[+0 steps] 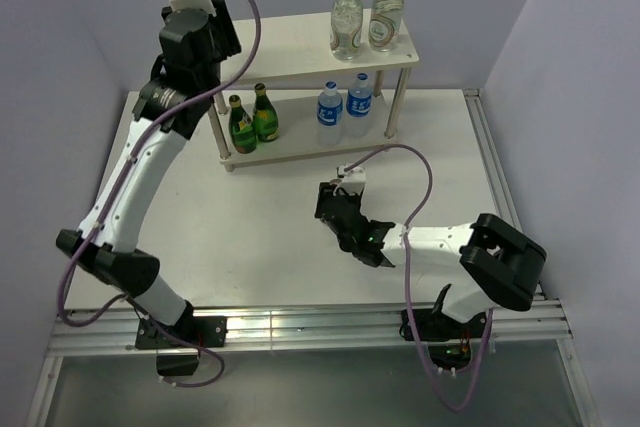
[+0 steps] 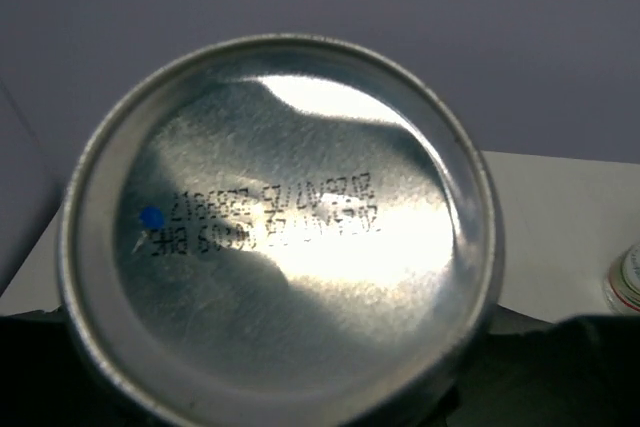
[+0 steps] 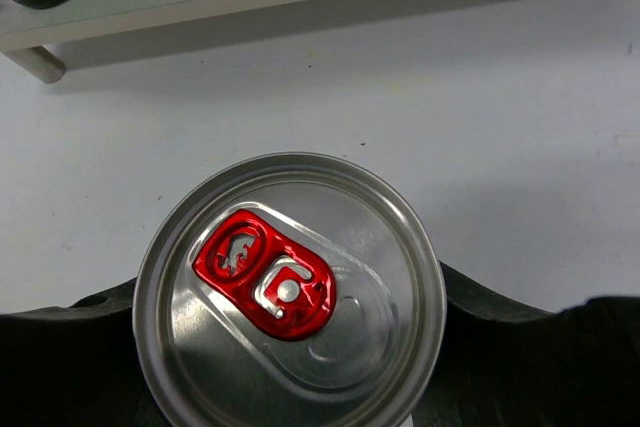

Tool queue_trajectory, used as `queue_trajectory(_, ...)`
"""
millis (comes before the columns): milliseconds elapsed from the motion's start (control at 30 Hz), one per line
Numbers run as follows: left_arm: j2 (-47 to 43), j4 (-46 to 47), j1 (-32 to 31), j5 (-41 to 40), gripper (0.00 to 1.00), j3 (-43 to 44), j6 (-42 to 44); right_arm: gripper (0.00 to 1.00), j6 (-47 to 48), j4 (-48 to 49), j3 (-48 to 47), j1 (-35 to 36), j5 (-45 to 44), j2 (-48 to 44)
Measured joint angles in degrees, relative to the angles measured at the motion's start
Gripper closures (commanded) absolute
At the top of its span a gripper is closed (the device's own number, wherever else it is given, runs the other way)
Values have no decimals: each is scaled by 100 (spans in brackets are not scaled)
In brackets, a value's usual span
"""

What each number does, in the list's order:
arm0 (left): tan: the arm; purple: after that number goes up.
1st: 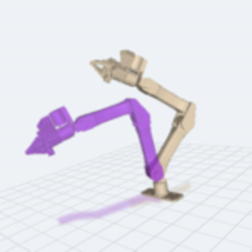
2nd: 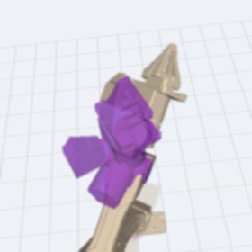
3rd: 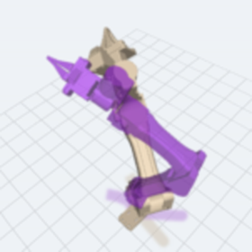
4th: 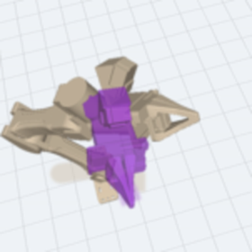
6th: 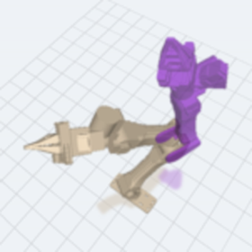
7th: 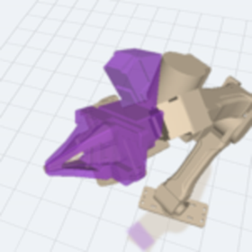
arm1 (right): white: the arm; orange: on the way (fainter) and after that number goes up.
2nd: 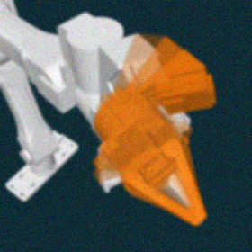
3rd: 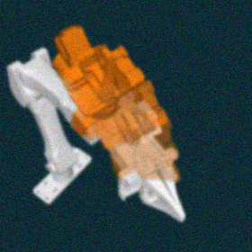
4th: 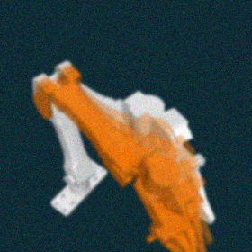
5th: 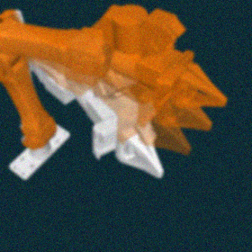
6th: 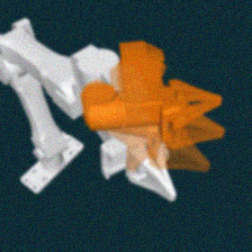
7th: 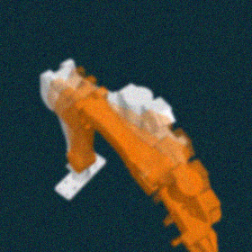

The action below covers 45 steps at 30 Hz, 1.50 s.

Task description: Place and organize the beverage onto the shelf

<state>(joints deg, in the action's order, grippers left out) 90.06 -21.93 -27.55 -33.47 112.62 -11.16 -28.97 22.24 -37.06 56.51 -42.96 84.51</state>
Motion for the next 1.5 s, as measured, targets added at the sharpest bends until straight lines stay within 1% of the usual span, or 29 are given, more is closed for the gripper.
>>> queue_trajectory(100,494,-256,264,345,100,417,68,100,4,-59,63,11,-59,-197)
queue_trajectory(267,1241,-796,505,876,100,767,107,100,7,-103,101,13,-138,-555)
queue_trajectory(367,1436,-737,555,997,100,800,122,100,7,-101,129,15,-157,-704)
queue_trajectory(500,1399,-743,573,1032,100,748,129,100,7,-116,275,24,-166,-905)
queue_trajectory(567,1349,-684,573,1032,91,658,131,100,11,-201,291,26,-168,-992)
queue_trajectory(600,1318,-656,573,1032,84,610,131,100,26,-240,291,28,-168,-1045)
queue_trajectory(633,1285,-621,573,1029,61,560,129,100,33,-271,291,35,-175,-1104)
queue_trajectory(700,1189,-501,573,1012,44,387,122,100,70,-365,289,63,-195,-1283)
queue_trajectory(733,1130,-466,573,1008,30,310,122,100,94,-413,286,81,-208,-1384)
queue_trajectory(800,944,-372,579,1005,24,22,96,100,144,-518,278,107,-221,-1648)
queue_trajectory(833,859,-365,579,1005,8,-101,103,100,173,-549,267,114,-243,-1768)
queue_trajectory(867,785,-345,579,1005,1,-210,101,100,197,-579,245,120,-256,-1902)
queue_trajectory(1033,612,-249,590,1014,1,-450,42,100,374,-767,138,136,-385,-2524)
queue_trajectory(1133,529,-245,588,1016,1,-511,7,100,516,-872,59,136,-450,-2750)
queue_trajectory(1233,328,-271,588,1043,0,-621,-72,100,763,-1132,-223,138,-461,-2839)
queue_trajectory(1333,-107,-352,551,1045,1,-841,-166,100,1095,-1519,-944,138,-409,-2778)
queue_trajectory(1400,-492,-446,455,990,1,-968,-216,100,1344,-1714,-1687,138,-326,-2623)
queue_trajectory(1500,-1333,-555,146,931,1,-1399,-378,100,1698,-1974,-2914,136,-181,-2227)
